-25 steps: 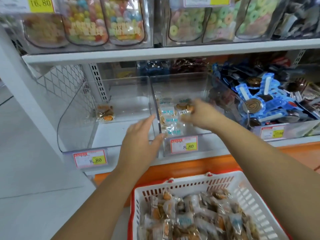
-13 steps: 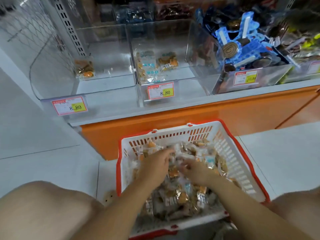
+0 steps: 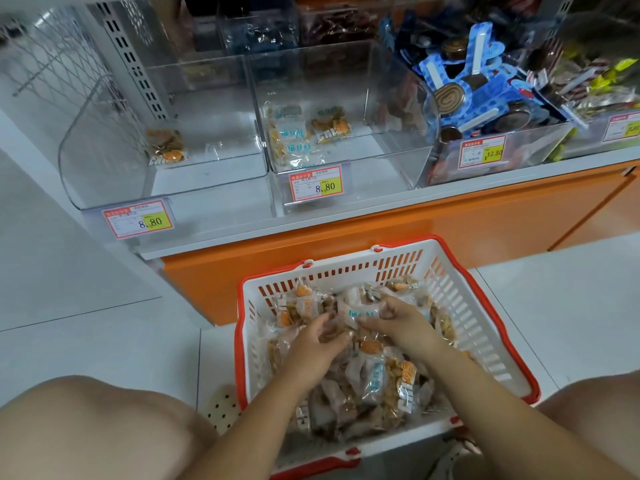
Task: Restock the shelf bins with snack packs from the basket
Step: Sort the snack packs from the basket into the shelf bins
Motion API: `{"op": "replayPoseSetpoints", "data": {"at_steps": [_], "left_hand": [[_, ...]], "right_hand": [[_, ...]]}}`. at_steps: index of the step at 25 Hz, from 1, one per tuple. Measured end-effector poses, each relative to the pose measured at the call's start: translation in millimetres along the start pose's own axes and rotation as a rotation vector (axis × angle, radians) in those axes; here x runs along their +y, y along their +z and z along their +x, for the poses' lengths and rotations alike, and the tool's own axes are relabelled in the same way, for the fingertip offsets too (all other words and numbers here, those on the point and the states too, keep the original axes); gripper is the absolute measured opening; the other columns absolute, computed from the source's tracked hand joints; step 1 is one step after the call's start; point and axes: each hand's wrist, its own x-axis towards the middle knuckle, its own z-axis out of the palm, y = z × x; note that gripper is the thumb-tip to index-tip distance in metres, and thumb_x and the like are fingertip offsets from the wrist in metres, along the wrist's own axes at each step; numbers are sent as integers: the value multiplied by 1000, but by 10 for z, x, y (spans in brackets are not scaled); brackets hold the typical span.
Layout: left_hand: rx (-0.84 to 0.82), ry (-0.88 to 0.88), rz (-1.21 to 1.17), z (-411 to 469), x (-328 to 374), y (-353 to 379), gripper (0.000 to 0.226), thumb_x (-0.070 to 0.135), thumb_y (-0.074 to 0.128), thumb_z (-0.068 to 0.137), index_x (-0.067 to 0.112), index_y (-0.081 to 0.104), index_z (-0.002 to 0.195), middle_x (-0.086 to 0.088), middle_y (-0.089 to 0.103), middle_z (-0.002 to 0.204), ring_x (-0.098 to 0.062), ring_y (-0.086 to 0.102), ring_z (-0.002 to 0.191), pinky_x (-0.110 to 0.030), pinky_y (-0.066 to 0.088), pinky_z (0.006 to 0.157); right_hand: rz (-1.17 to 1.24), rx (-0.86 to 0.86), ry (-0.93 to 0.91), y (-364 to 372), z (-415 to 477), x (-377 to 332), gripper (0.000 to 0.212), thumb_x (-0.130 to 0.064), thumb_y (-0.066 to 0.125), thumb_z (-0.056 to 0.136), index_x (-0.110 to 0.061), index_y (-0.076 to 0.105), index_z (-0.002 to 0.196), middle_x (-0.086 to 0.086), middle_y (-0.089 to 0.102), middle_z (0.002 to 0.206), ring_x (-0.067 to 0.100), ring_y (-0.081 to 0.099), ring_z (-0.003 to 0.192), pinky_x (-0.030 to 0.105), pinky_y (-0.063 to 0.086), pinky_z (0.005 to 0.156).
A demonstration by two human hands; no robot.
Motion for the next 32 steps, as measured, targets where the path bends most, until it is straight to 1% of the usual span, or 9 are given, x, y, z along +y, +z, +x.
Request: {"op": "replayPoseSetpoints", "data": {"at_steps": [3,9,12,15,17,23,26,28,32], "left_hand": [[-48,-32,-252,55,-28,9,36,26,67,91,21,60,127,8,70,113,-14,70,96,-41,56,92],[-55,-67,-362,68,25,-20,38,25,75,85,21,62,121,1,71,111,-20,73,93,-44,57,88],[-63,-108,-383,75,38,-30,77,62,85,56,34,60,124,5,71,115,-21,69,103,-48,54,93],[19,-108,-461,84,109,-65,38,45,79,74,30,68,107,0,77,92,-22,73,87,-46,56,89],[88,-120,-524,101,126,-79,16,28,74,84,23,72,98,-2,77,84,-23,74,82,-44,57,85],[144,-130,-611,89,145,-67,8,14,72,86,14,74,94,-4,77,87,-25,74,81,-39,58,79],[200,-111,-652,83,195,-100,9,14,71,86,17,74,95,-5,76,93,-23,74,84,-37,59,75],[265,-69,-647,71,277,-148,9,17,70,88,21,74,95,0,76,95,-17,73,86,-31,58,71],[304,143,-510,-27,781,-353,9,23,66,92,29,71,95,4,74,93,-10,72,79,-27,58,64]], "right_hand": [[202,-5,5,13,-36,-51,38,-32,77,78,-3,57,90,17,59,73,25,54,64,34,49,58],[353,-41,5,-2,-38,-67,99,-61,85,53,14,50,108,41,55,104,41,58,90,66,45,90],[261,-38,-67,9,-45,-93,52,-49,79,73,-5,69,98,35,61,103,45,58,83,71,41,88],[223,-40,-90,38,-41,-88,14,-26,68,89,-18,76,96,33,62,105,35,61,76,55,52,72],[229,-40,-77,61,-45,-94,16,-28,68,89,-15,76,93,31,63,104,32,62,72,41,51,63],[362,-49,57,57,-33,-58,41,-43,75,78,-4,72,91,33,57,92,31,52,71,33,48,59],[399,-138,102,52,-107,-192,40,-45,60,91,-7,69,101,15,63,82,19,59,62,37,53,67],[325,-166,90,54,-159,-276,40,-45,56,93,-11,66,112,11,73,91,28,72,78,44,58,76],[247,-150,-90,50,-272,-715,27,-20,71,82,-7,68,106,12,74,97,27,72,83,34,58,71]]}}
